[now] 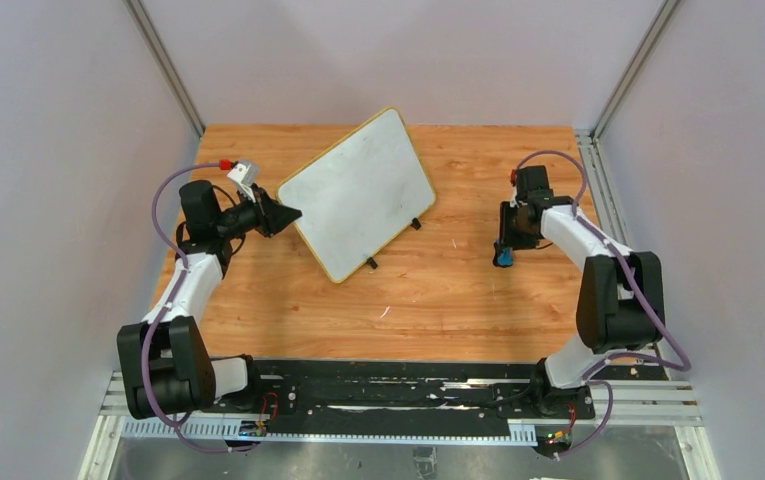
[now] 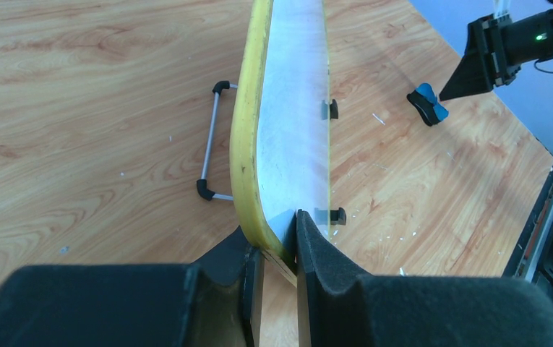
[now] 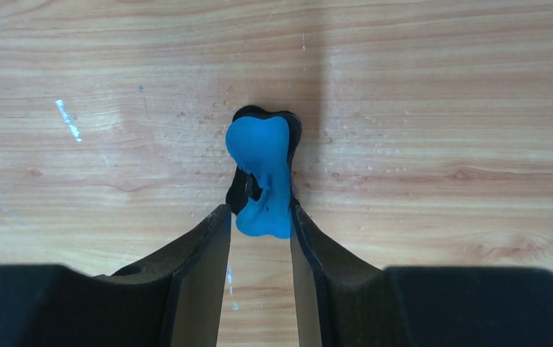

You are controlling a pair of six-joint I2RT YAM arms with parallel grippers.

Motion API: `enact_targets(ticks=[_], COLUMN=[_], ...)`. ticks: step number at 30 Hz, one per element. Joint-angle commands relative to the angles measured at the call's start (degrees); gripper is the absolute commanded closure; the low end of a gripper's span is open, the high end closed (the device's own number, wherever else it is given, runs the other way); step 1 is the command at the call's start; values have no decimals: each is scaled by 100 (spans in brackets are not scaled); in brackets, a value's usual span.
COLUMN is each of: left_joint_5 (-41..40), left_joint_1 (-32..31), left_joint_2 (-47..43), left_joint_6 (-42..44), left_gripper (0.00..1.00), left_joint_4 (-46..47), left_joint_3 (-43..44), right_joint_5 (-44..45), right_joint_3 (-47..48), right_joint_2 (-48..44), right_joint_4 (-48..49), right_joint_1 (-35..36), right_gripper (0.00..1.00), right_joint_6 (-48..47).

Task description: Erase the whiteboard

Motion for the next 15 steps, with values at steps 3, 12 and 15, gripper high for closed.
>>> enact_targets(ticks=[3,12,15], left_joint_5=[-495,-480,-477], left_joint_1=[-33,-29,-32], left_joint_2=[131,130,129], left_joint_6=[912,920,912], left_gripper=[79,57,57], left_joint_4=[-245,-246,-248], left_joint_3=[-41,-44,-39], right_joint_5=[271,471,571], right_joint_3=[-126,-888,-1144], right_joint_2=[-754,-1852,-2191], right_joint_4=[-194,661,928], right_joint_1=[-86,-39,-38], right_gripper=[63,38,39], right_joint_6=[80,205,311])
